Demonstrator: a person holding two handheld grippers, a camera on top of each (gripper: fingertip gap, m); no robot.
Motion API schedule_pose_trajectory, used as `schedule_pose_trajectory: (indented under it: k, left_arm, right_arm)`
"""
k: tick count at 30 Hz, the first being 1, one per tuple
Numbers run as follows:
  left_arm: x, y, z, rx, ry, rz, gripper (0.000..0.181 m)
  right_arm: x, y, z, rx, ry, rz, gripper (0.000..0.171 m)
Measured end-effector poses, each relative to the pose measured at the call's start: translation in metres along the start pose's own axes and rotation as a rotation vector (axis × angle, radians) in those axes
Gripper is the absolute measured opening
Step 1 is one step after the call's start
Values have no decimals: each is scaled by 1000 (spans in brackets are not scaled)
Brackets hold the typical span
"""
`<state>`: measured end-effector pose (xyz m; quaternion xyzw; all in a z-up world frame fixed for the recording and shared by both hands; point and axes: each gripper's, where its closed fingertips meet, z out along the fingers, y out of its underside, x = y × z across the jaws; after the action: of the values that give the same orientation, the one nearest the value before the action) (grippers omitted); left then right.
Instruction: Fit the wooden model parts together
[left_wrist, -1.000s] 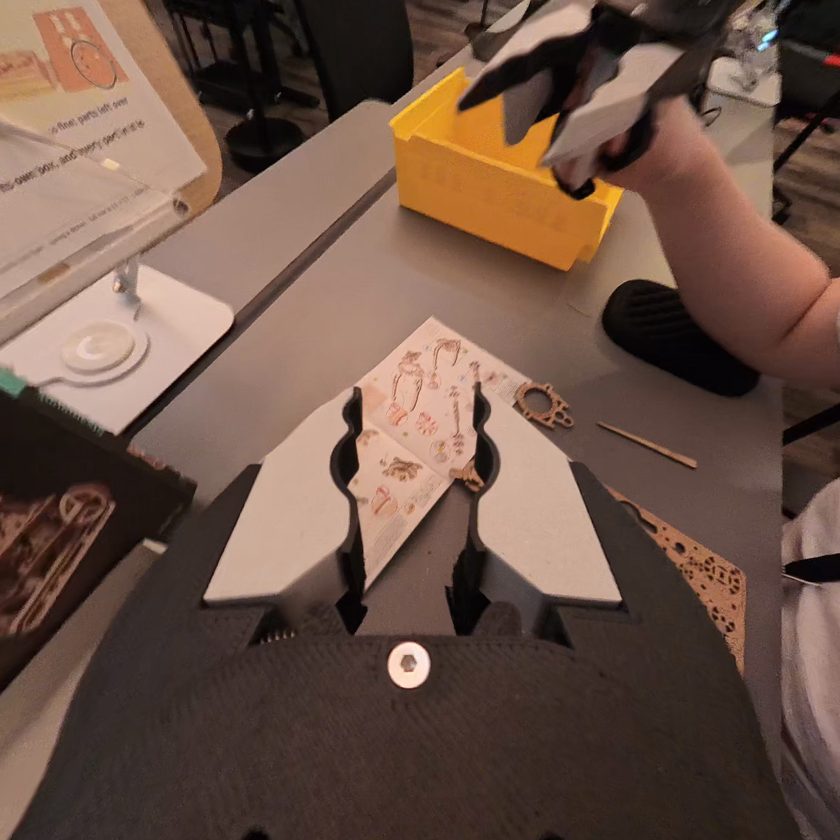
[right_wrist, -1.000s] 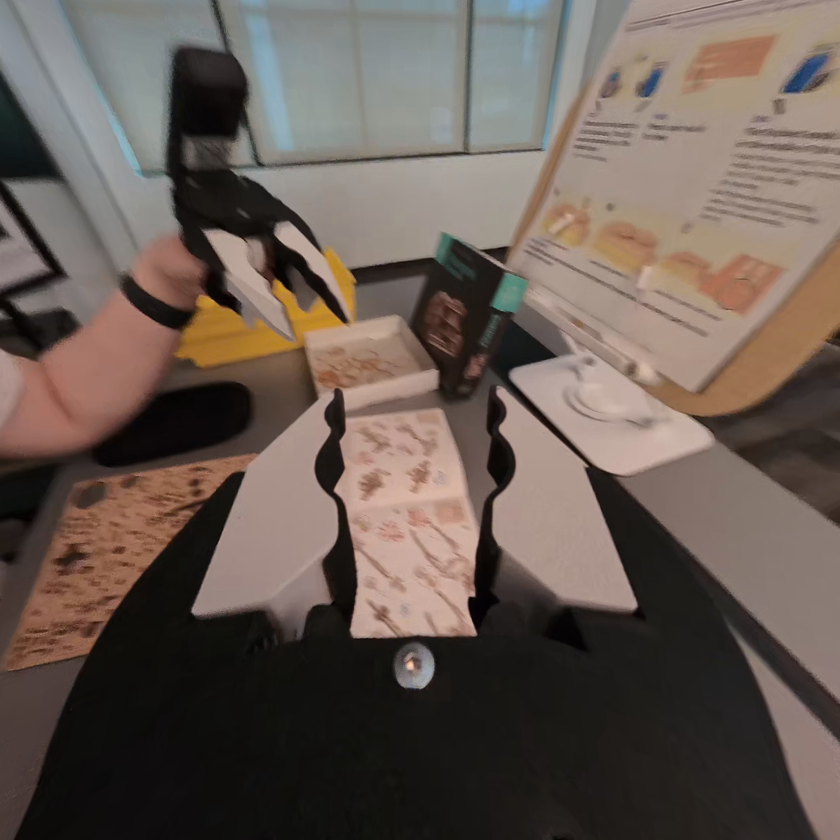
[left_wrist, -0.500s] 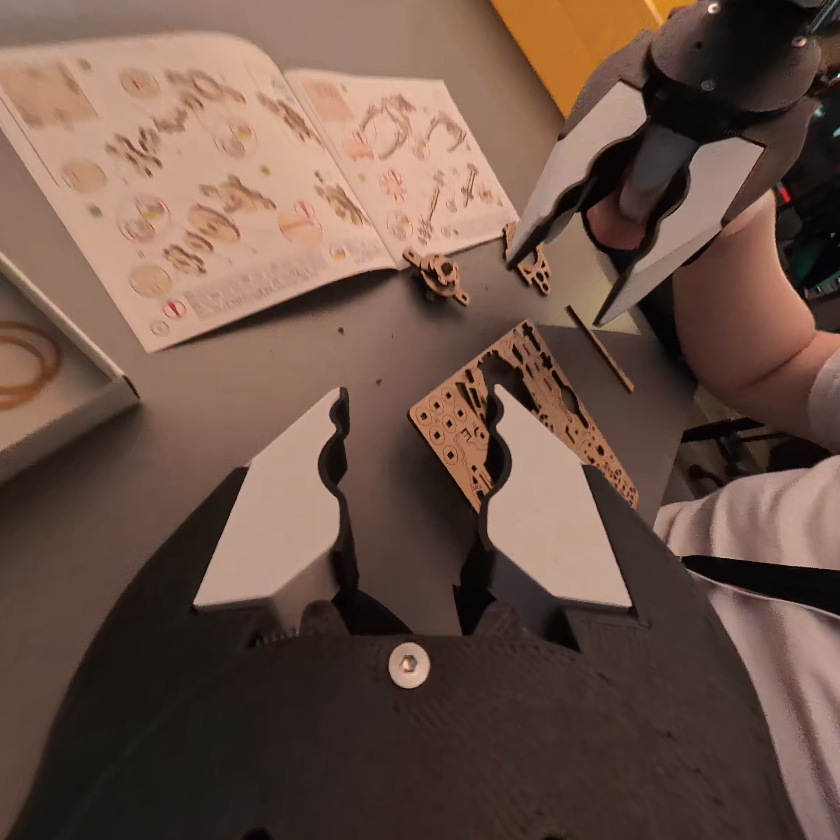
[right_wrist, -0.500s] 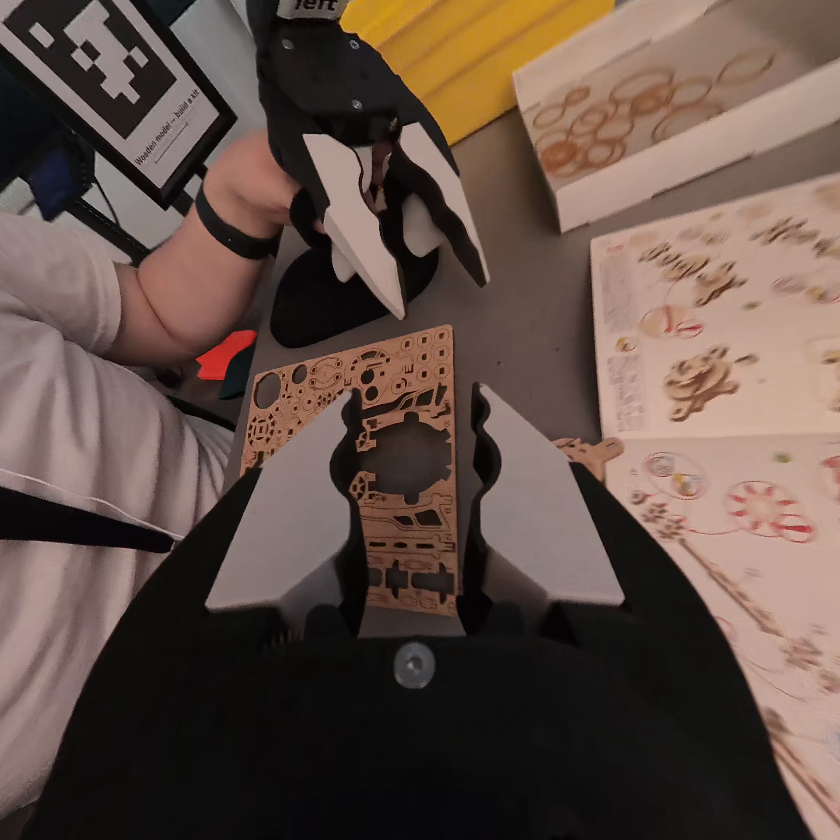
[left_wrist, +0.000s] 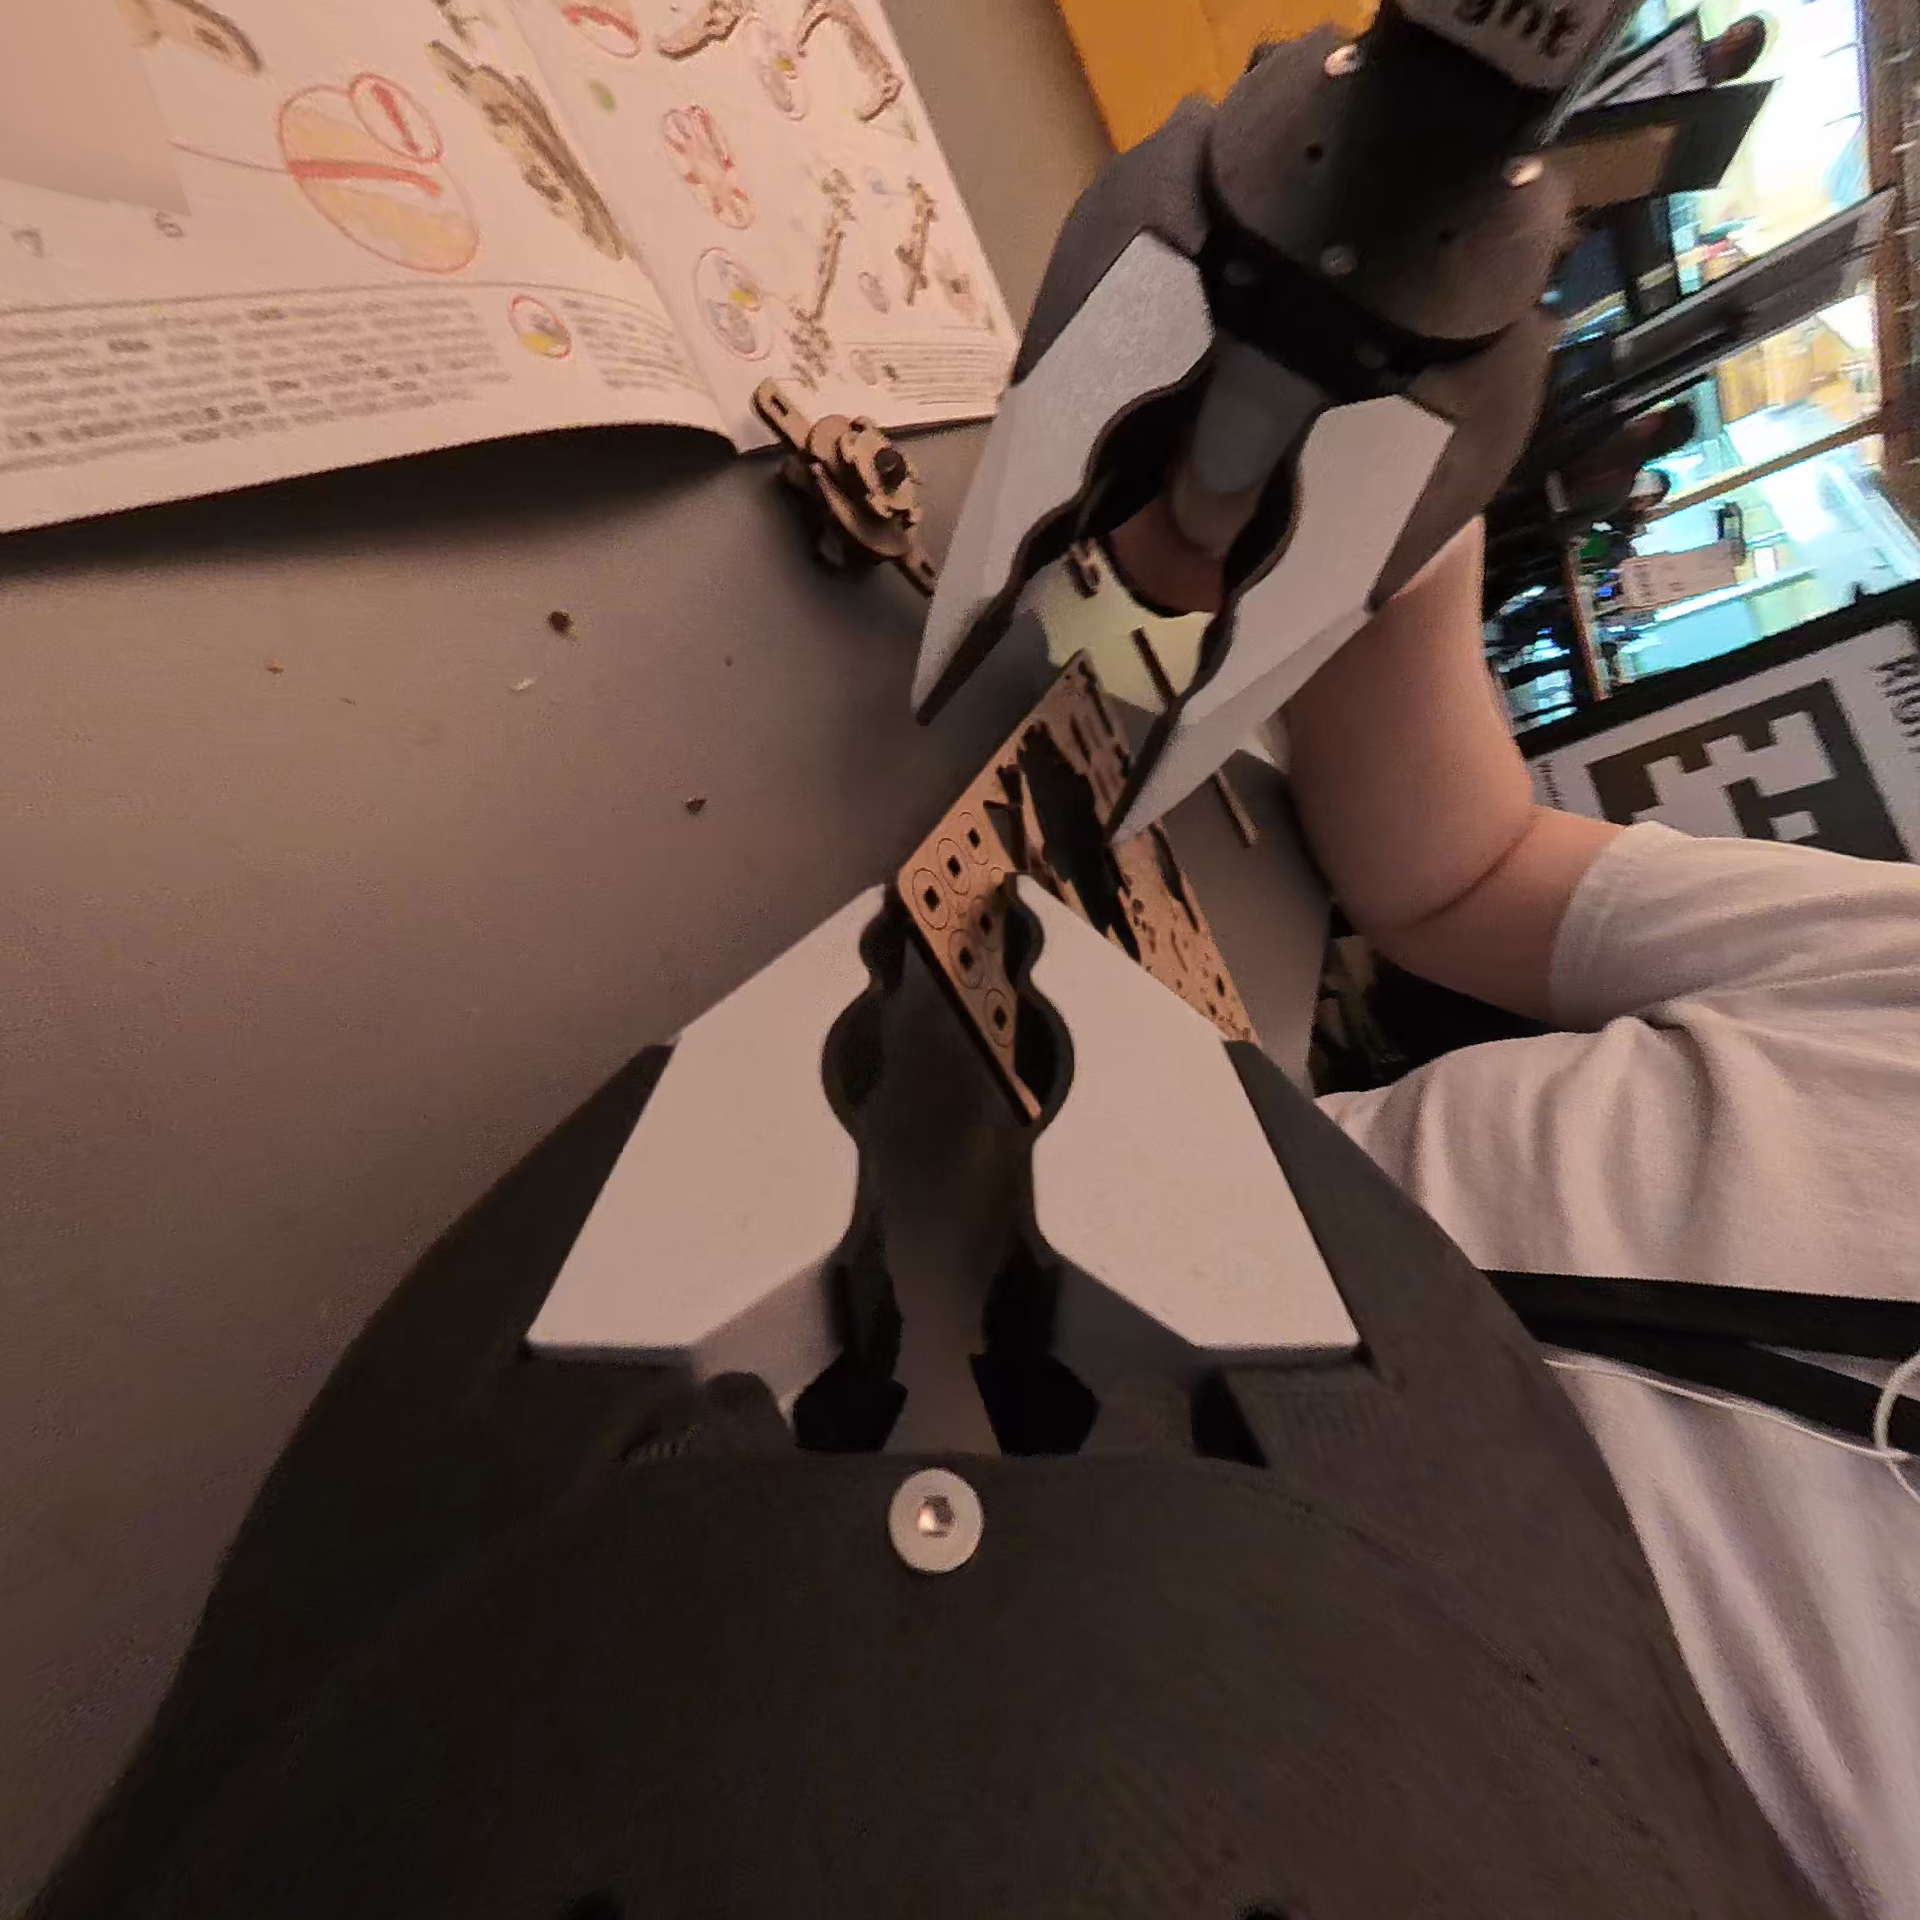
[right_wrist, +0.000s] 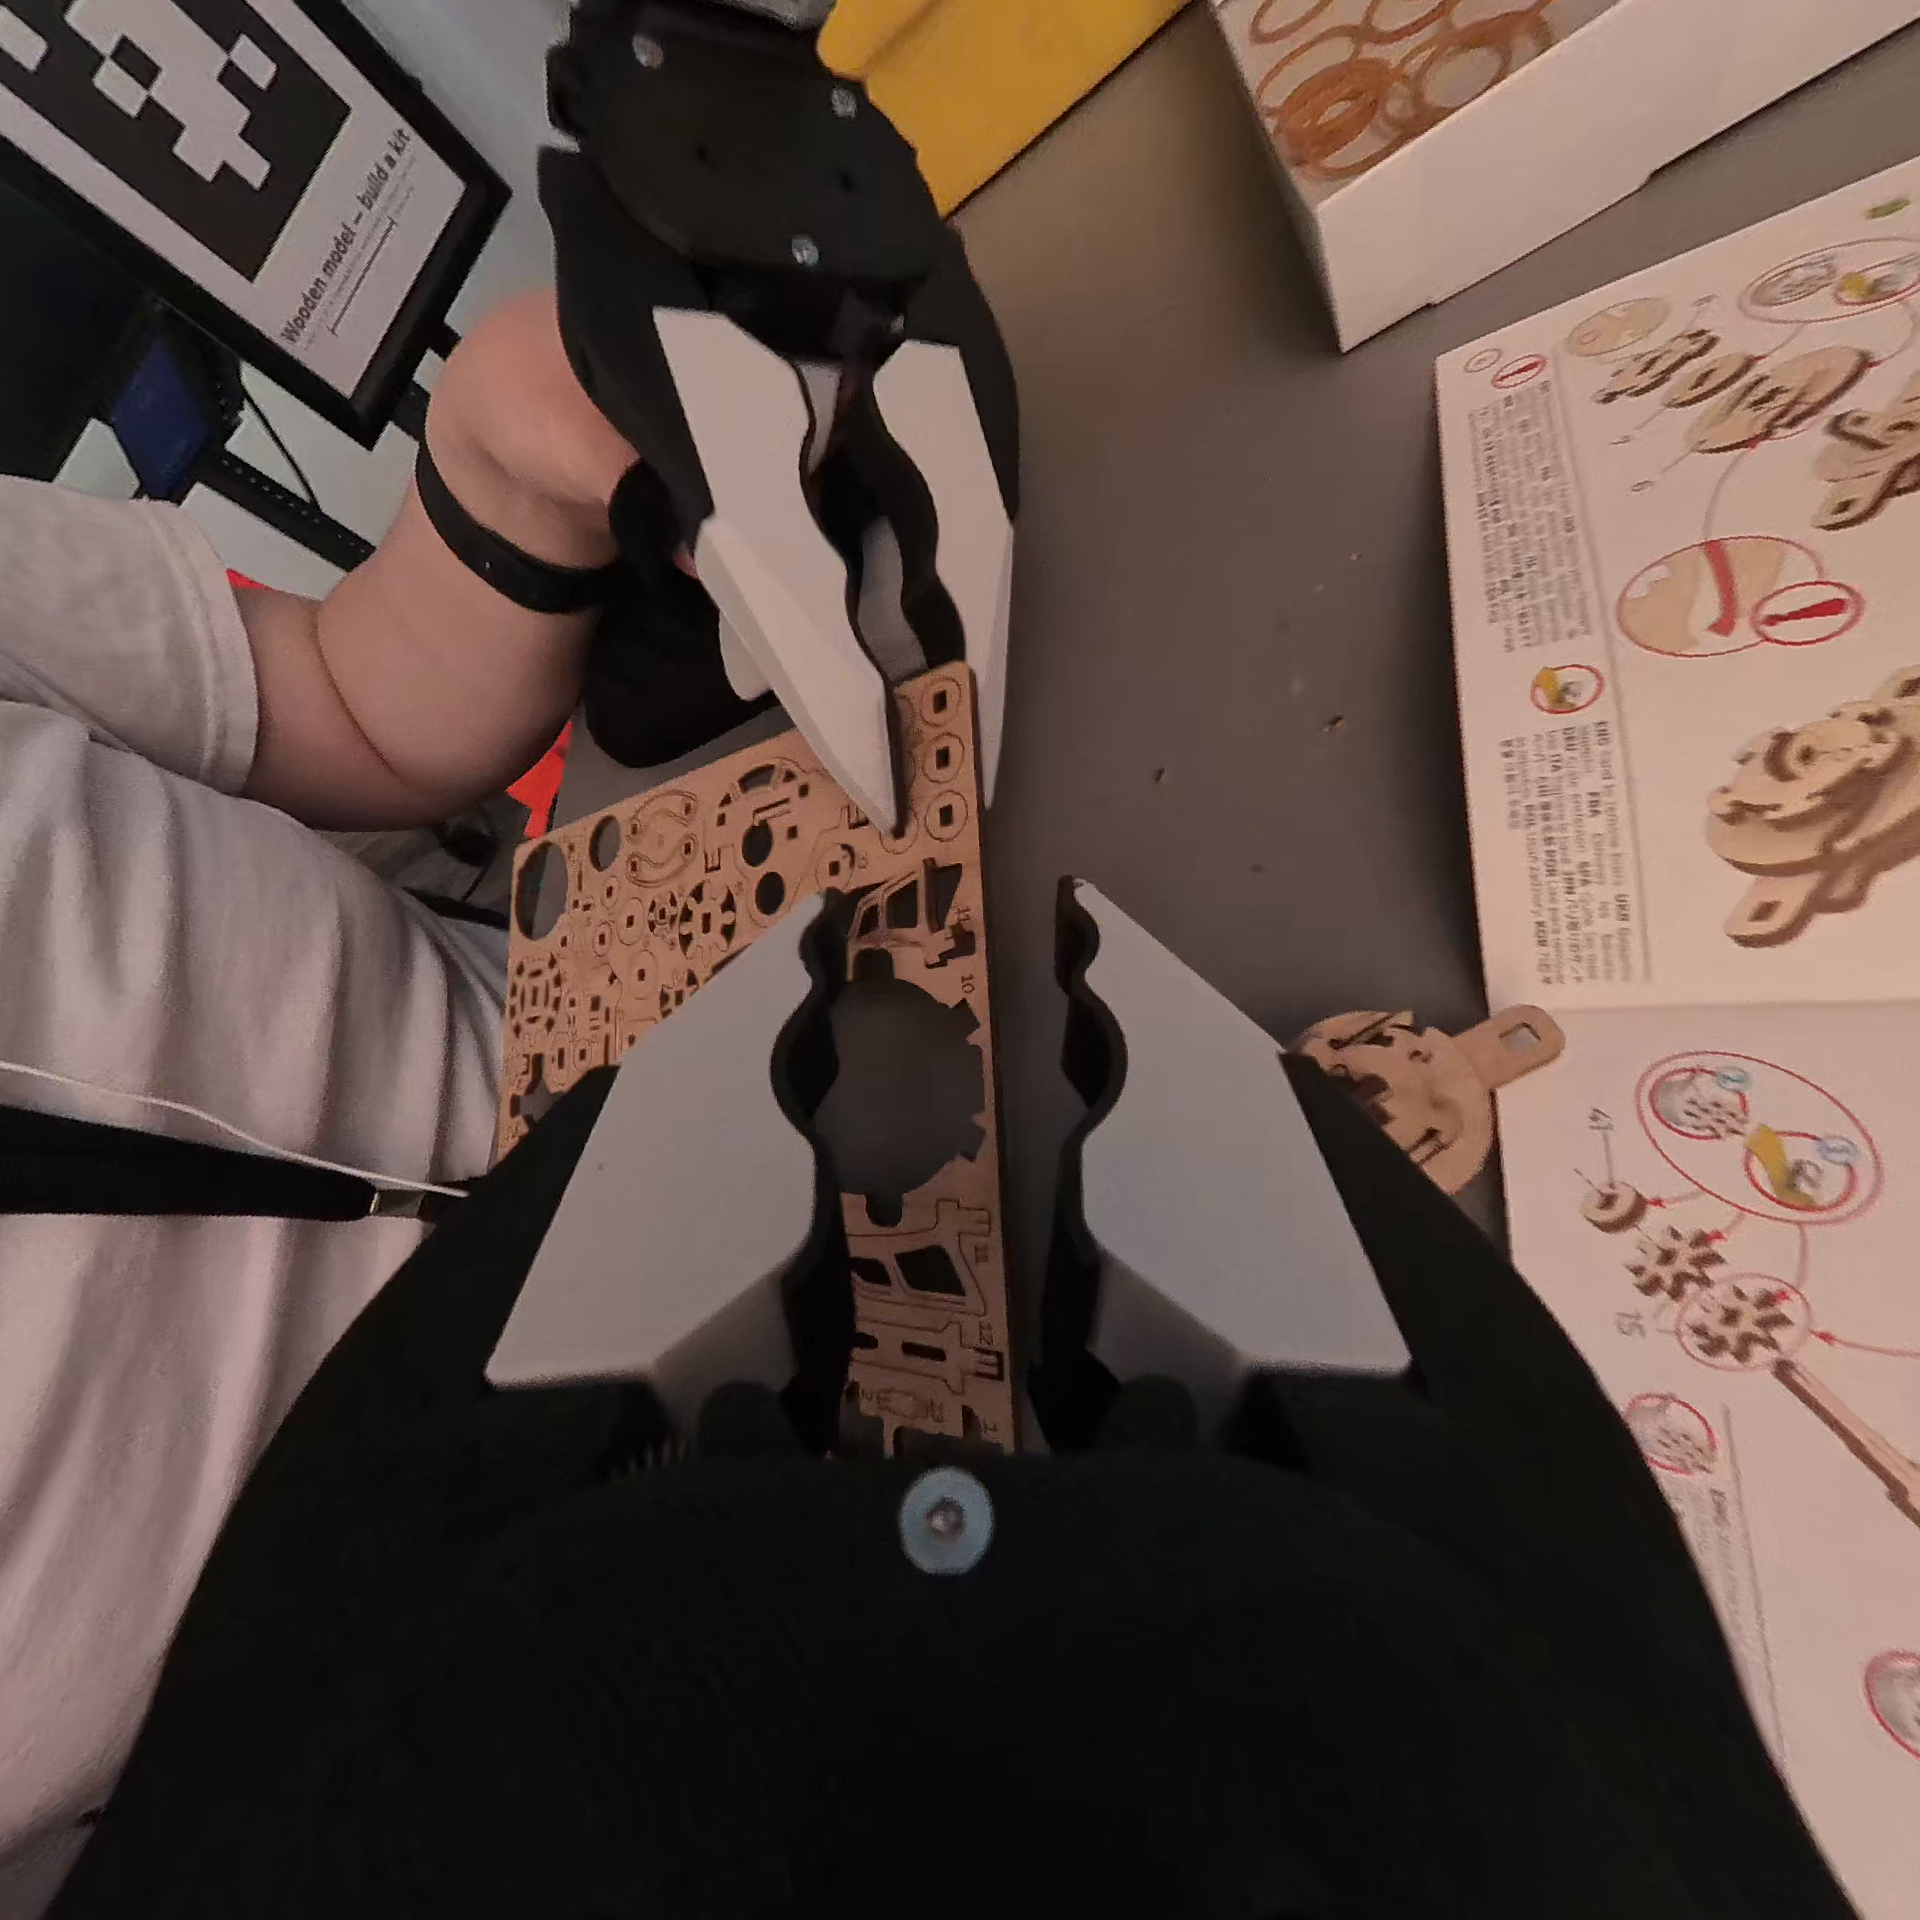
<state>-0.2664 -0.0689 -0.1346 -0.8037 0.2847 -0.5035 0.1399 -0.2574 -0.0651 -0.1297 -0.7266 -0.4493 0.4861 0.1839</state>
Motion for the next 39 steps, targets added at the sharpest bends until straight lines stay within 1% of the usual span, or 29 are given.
schedule_pose_trajectory:
  k: [2,4,6,8,11,13,15,17,20,23,26,28,31,34,39]
  left_arm:
    - [8,-6,-4,34,28,42,19]
    - [20,-12,-9,73,68,95,10]
    - [31,-14,-12,96,110,129,9]
    - [38,-15,-12,110,131,148,9]
    - [37,-12,-9,101,113,154,10]
    - [40,-10,-7,102,141,138,18]
    - [44,-7,-3,82,179,110,17]
    - [41,-5,0,67,162,121,16]
    - [51,-9,-4,99,200,139,11]
    - [63,-12,-11,138,255,167,5]
    - [72,-11,-16,154,294,198,3]
    - [78,-11,-20,166,325,208,2]
    - [82,-9,-25,176,350,207,1]
    - [80,-7,-31,189,338,191,1]
    - [77,-2,-47,226,305,148,1]
  right_arm:
    - [-7,5,3,-32,-50,9,29]
    - [-17,-1,2,7,-127,32,24]
    - [-31,-11,-1,70,-225,62,14]
    - [-36,-13,-2,78,-260,81,12]
    - [-37,-7,-2,41,-228,39,11]
    - [-37,-8,-1,44,-204,20,11]
    - [-37,-8,1,36,-175,-3,10]
    - [-37,-4,2,13,-149,-23,11]
    - [-43,-6,-12,62,-187,-37,20]
    - [-40,-15,-35,162,-196,-36,20]
    - [-51,-30,-58,288,-267,-53,20]
    - [-52,-36,-67,337,-261,-72,20]
    - [-49,-40,-75,366,-215,-101,20]
    - [-41,-33,-73,333,-160,-111,20]
    - [-33,-19,-55,235,-113,-107,20]
